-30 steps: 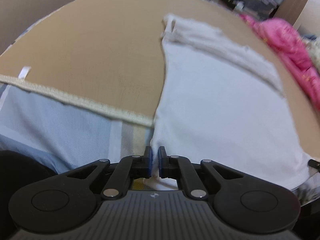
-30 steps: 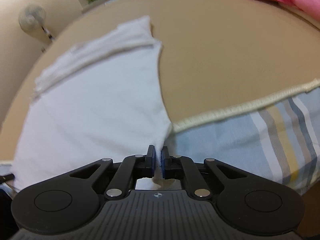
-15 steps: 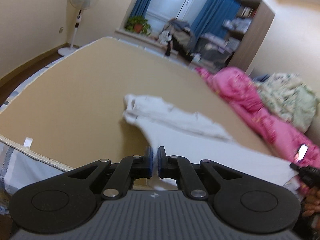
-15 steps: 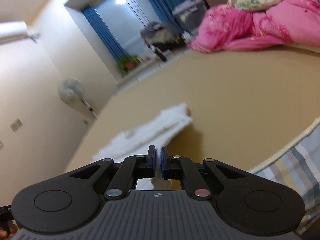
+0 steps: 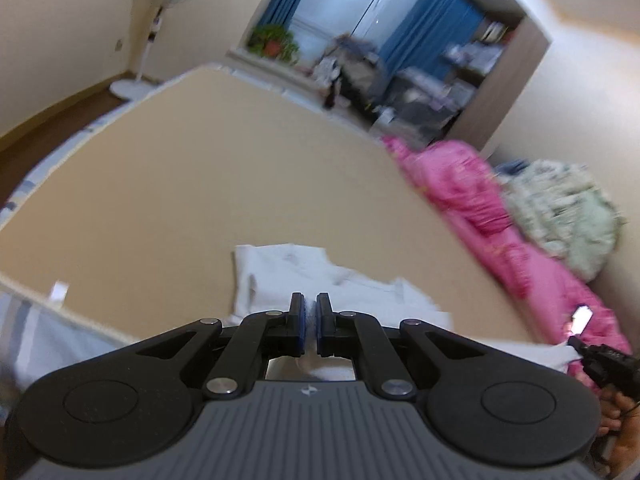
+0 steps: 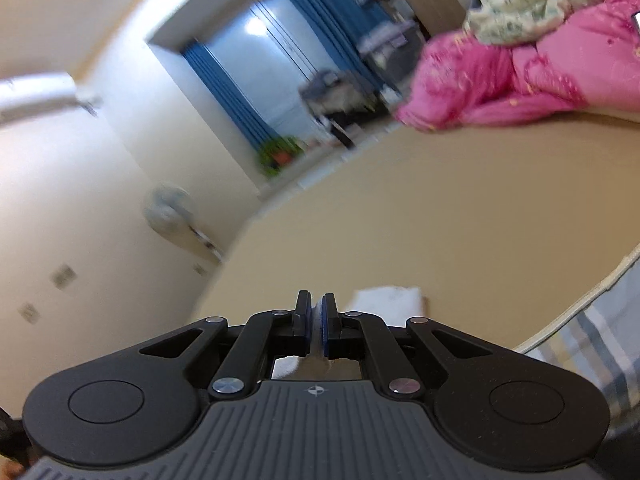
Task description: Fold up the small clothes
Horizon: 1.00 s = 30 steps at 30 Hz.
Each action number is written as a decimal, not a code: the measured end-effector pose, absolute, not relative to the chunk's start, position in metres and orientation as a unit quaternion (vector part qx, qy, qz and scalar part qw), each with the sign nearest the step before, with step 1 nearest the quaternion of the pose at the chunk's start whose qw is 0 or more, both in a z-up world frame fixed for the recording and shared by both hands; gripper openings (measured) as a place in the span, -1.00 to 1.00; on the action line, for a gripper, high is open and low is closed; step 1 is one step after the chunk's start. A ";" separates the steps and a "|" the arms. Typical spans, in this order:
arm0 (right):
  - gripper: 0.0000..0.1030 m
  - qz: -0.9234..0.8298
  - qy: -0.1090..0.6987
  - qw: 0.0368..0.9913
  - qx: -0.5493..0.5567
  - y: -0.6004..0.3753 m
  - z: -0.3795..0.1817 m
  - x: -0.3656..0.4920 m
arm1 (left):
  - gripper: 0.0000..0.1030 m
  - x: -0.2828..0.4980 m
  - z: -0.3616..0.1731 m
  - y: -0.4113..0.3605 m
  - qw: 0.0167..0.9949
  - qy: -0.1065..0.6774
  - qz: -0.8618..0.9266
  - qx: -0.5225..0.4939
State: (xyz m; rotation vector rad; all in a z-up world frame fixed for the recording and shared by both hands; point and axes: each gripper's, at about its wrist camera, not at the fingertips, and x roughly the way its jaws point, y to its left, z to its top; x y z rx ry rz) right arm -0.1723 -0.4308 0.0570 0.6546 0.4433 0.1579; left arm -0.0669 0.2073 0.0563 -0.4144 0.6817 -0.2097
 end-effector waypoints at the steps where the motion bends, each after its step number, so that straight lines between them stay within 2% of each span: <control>1: -0.92 0.075 0.234 0.916 0.316 -0.432 0.047 -0.146 | -0.90 -0.037 0.045 0.207 0.913 0.343 -0.096 -0.198; 6: -0.91 0.057 0.342 0.895 0.281 -0.428 -0.003 0.007 | -0.87 0.120 -0.021 0.196 0.886 0.431 -0.058 -0.159; 9: -0.83 0.011 0.400 0.877 0.268 -0.424 -0.035 0.069 | -0.86 0.169 -0.049 0.200 0.871 0.463 -0.038 -0.157; 12: -0.83 -0.035 0.384 0.891 0.238 -0.425 -0.056 0.081 | -0.75 0.168 -0.053 0.218 0.871 0.455 -0.019 -0.182; 14: -0.83 -0.032 0.426 0.871 0.242 -0.426 -0.074 0.083 | -0.72 0.162 -0.056 0.229 0.864 0.462 -0.018 -0.201; 16: -0.83 -0.004 0.399 0.886 0.234 -0.420 -0.067 0.082 | -0.70 0.160 -0.062 0.231 0.856 0.477 -0.026 -0.194; 19: -0.83 0.031 0.420 0.889 0.179 -0.401 -0.075 0.093 | -0.46 0.166 -0.072 0.223 0.848 0.500 -0.035 -0.173; 21: -0.80 0.040 0.428 0.892 0.144 -0.386 -0.080 0.102 | -0.46 0.166 -0.080 0.211 0.846 0.506 -0.042 -0.163; 23: -0.50 0.042 0.422 0.896 0.132 -0.373 -0.083 0.100 | -0.40 0.169 -0.079 0.199 0.855 0.494 -0.049 -0.147; 24: -0.45 0.038 0.419 0.898 0.129 -0.370 -0.084 0.104 | -0.40 0.171 -0.082 0.196 0.860 0.489 -0.048 -0.142; 28: -0.43 0.012 0.419 0.899 0.126 -0.370 -0.096 0.120 | -0.40 0.183 -0.089 0.190 0.861 0.487 -0.047 -0.138; 30: -0.43 0.005 0.412 0.903 0.123 -0.366 -0.097 0.126 | -0.49 0.185 -0.090 0.187 0.865 0.483 -0.045 -0.129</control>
